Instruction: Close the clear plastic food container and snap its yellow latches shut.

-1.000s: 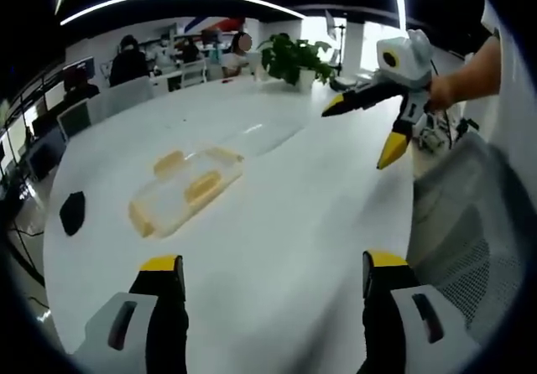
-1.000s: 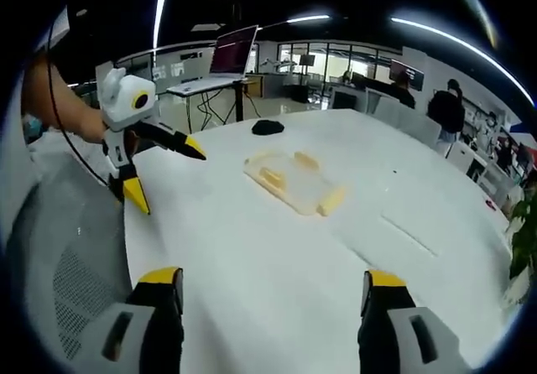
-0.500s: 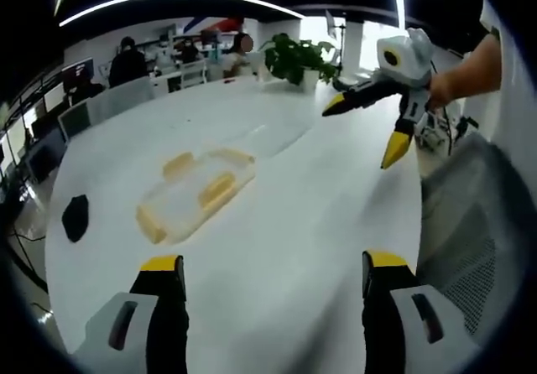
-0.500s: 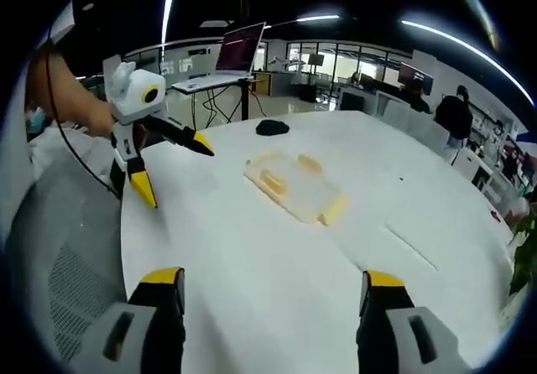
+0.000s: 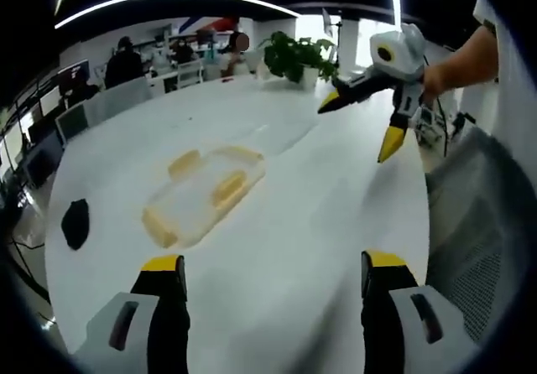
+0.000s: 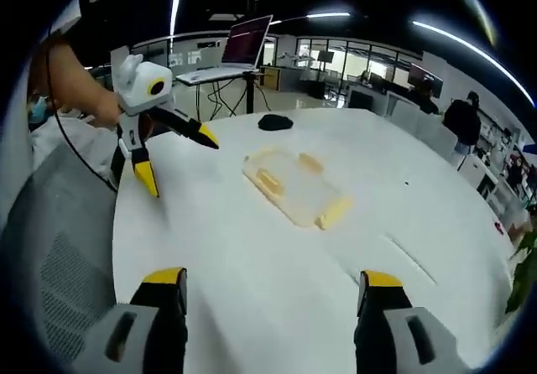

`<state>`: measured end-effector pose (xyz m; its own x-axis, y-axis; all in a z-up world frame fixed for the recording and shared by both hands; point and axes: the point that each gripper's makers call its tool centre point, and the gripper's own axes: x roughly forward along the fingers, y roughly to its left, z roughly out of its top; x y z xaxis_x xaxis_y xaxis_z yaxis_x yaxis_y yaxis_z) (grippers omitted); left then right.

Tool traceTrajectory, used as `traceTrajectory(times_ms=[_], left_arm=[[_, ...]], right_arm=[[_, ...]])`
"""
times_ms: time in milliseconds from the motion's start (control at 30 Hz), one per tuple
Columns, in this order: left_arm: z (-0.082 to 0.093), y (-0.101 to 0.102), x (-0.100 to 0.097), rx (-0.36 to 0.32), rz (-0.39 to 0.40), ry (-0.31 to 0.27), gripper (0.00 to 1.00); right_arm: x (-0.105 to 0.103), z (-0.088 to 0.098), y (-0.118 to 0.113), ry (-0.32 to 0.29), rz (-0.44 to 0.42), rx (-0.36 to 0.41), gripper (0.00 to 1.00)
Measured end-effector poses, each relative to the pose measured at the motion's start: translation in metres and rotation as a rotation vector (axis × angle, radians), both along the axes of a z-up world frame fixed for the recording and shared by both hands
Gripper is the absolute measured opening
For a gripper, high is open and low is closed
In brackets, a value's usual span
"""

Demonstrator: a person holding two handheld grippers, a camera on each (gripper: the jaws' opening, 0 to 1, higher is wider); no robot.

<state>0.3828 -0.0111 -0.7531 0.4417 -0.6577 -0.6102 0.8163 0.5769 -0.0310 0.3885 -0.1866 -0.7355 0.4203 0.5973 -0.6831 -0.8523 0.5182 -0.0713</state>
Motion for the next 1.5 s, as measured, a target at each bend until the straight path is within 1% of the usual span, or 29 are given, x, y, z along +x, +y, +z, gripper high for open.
traceTrajectory(times_ms=[33, 300, 600, 800, 867, 933, 967, 1100, 1133, 1200, 1500], left_arm=[[-0.001, 0.001, 0.002, 0.009, -0.001, -0.003, 0.83], [-0.003, 0.006, 0.013, 0.015, -0.013, -0.01, 0.82], [-0.008, 0.011, 0.029, 0.043, -0.051, -0.014, 0.82], [-0.006, 0.013, 0.043, 0.051, -0.063, -0.037, 0.81], [-0.006, 0.013, 0.045, 0.056, -0.069, -0.039, 0.8], [-0.008, 0.013, 0.049, 0.064, -0.077, -0.044, 0.8], [-0.009, 0.014, 0.051, 0.066, -0.08, -0.044, 0.8], [-0.011, 0.017, 0.058, 0.08, -0.096, -0.052, 0.8], [-0.012, 0.017, 0.06, 0.083, -0.099, -0.051, 0.8], [-0.015, 0.018, 0.062, 0.097, -0.115, -0.053, 0.8], [-0.021, 0.02, 0.07, 0.133, -0.161, -0.06, 0.8]], right_arm=[[0.002, 0.0, -0.001, -0.002, 0.002, -0.003, 0.82], [0.018, -0.002, -0.002, -0.009, 0.027, -0.026, 0.81], [0.041, -0.002, 0.002, -0.026, 0.088, -0.053, 0.81], [0.055, -0.004, 0.007, -0.036, 0.137, -0.074, 0.8], [0.057, -0.005, 0.009, -0.04, 0.155, -0.081, 0.79], [0.06, -0.007, 0.01, -0.036, 0.178, -0.096, 0.77], [0.063, -0.008, 0.01, -0.045, 0.189, -0.107, 0.76], [0.069, -0.009, 0.012, -0.044, 0.204, -0.11, 0.76], [0.07, -0.009, 0.013, -0.043, 0.209, -0.11, 0.76], [0.074, -0.012, 0.012, -0.049, 0.223, -0.133, 0.76], [0.089, -0.016, 0.017, -0.048, 0.269, -0.149, 0.75]])
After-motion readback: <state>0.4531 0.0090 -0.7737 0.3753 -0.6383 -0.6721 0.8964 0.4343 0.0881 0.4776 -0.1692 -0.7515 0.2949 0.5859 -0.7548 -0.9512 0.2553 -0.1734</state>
